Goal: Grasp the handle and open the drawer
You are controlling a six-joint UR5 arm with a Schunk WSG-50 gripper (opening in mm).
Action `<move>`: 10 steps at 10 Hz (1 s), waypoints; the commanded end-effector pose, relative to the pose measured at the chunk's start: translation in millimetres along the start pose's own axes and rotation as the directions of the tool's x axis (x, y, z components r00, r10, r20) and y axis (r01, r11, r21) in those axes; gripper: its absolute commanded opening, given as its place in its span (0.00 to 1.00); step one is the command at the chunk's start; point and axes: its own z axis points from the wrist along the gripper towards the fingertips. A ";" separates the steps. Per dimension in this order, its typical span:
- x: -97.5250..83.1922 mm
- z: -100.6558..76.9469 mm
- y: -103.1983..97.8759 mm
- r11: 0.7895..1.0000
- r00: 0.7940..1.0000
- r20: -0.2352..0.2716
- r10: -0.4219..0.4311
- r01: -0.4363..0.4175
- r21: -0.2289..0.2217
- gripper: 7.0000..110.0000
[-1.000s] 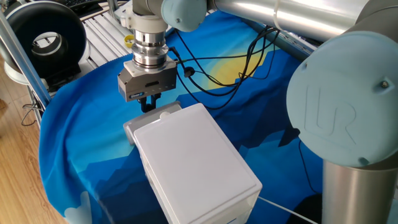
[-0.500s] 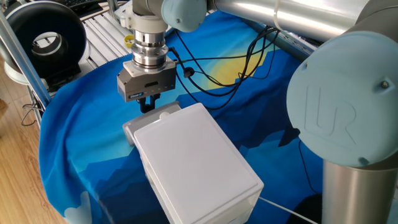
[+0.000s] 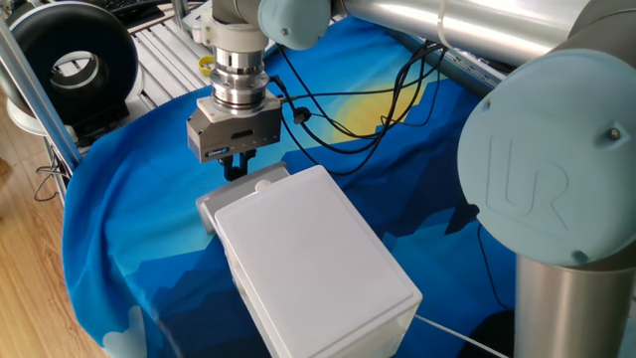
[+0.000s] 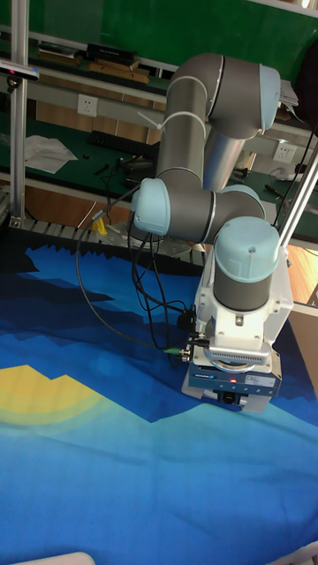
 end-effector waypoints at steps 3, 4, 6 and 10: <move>-2.8 -0.6 0.9 1.000 1.000 0.010 0.014 -0.014 -0.004 1.00; -2.7 -0.7 1.3 1.000 1.000 0.009 0.014 -0.014 -0.005 1.00; -0.7 -1.4 0.4 1.000 1.000 0.002 0.016 -0.016 -0.001 1.00; 0.5 -2.5 -0.2 1.000 1.000 -0.002 0.014 -0.014 0.001 1.00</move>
